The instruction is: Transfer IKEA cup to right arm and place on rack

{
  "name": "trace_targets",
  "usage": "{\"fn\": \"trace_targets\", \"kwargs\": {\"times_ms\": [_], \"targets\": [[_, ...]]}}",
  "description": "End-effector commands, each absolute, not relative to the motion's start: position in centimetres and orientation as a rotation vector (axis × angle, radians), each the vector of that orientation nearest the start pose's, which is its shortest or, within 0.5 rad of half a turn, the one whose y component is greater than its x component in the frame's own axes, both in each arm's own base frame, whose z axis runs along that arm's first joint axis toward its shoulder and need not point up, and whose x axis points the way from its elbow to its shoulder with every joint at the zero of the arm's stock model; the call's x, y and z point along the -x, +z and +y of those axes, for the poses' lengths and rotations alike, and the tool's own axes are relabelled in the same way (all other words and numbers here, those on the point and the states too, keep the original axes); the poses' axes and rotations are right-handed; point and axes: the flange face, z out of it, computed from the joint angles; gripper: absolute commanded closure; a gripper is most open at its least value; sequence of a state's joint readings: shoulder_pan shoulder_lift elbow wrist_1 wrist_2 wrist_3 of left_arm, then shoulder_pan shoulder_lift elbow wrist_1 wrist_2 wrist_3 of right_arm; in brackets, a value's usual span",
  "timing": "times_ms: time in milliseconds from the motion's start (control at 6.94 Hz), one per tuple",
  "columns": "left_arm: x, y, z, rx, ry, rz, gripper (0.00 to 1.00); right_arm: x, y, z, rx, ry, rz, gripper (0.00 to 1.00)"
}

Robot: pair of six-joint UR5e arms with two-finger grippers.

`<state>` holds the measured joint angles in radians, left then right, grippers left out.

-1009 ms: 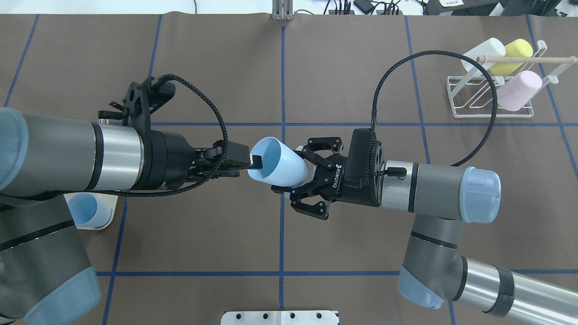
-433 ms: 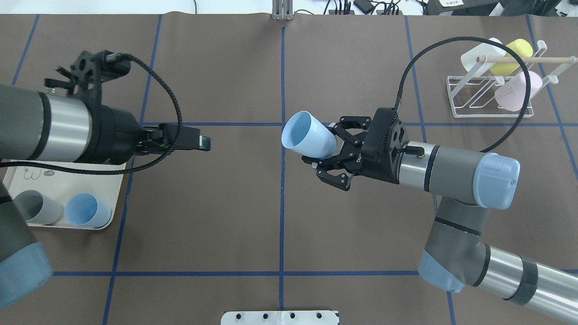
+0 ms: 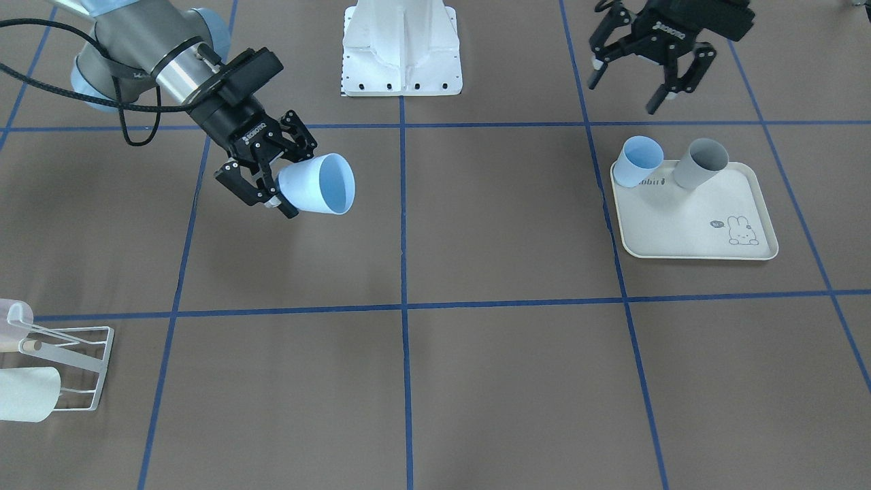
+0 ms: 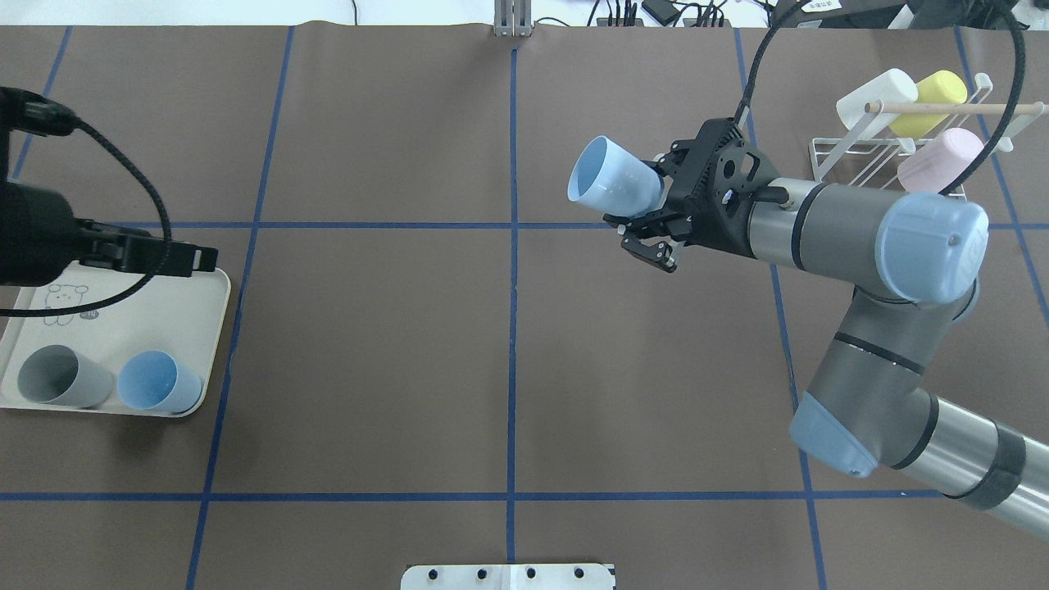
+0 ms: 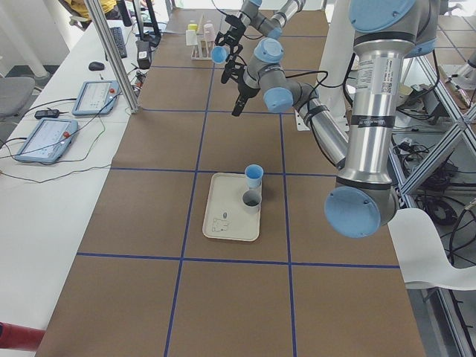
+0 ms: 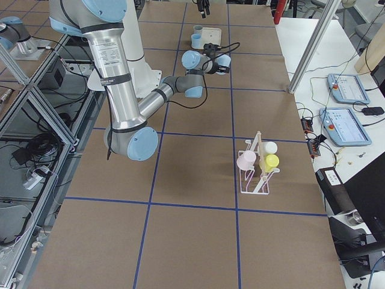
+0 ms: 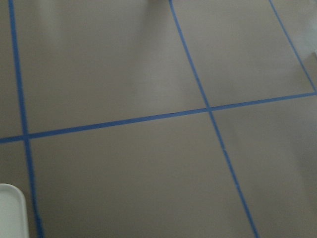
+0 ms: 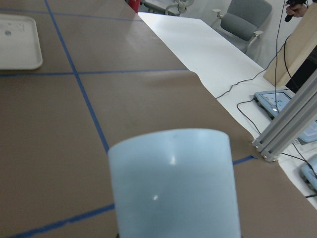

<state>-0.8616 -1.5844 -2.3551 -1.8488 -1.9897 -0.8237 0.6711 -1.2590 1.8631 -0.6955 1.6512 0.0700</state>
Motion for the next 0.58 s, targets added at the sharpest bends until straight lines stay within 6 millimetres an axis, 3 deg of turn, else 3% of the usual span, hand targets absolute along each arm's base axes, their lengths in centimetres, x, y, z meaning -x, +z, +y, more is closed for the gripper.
{"fn": "trace_targets", "kwargs": {"times_ms": [0,288,433], "targets": [[-13.2,32.0,-37.2,-0.553,0.245,0.849,0.0,31.6,26.6,-49.2,-1.288,-0.948,-0.417,1.0],[-5.9,36.6,-38.4,-0.616,0.351,0.721,0.0,23.9,31.1,-51.8,-1.176,-1.052,-0.177,1.0],[-2.3,39.5,-38.9,-0.617,0.412,0.715,0.0,19.7,33.7,-52.5,-1.156,-1.211,0.01,1.0]]}}
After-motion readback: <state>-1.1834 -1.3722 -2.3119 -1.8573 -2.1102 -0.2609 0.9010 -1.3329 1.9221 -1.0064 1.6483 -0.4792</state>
